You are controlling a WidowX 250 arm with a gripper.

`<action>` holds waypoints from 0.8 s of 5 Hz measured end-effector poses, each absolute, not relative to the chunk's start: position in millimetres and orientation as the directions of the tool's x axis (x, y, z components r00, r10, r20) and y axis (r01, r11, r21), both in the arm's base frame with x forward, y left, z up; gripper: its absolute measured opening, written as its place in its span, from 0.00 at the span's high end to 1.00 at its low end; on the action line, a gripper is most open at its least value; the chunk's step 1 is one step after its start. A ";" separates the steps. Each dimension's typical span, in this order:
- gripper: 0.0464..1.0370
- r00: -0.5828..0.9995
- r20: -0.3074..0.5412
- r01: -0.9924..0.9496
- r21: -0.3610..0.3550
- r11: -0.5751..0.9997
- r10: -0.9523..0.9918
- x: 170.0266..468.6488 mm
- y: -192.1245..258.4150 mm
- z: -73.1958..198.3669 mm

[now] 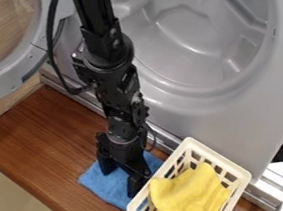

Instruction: Move the blue cloth on the upper left side

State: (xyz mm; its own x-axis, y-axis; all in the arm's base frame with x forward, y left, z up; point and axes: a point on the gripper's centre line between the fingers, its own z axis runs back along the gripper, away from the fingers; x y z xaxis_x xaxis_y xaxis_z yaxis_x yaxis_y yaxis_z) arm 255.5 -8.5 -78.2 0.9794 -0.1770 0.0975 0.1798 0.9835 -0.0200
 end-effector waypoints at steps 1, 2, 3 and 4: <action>0.04 0.986 0.089 0.141 -0.010 0.990 -0.140 254.7 9.8 -77.1; 0.04 0.993 0.085 0.085 0.007 0.996 -0.085 256.0 39.8 -75.1; 0.04 0.996 0.081 0.026 0.014 1.000 -0.027 253.6 67.7 -73.9; 0.04 0.995 0.083 -0.050 0.033 0.998 0.047 250.2 103.3 -70.7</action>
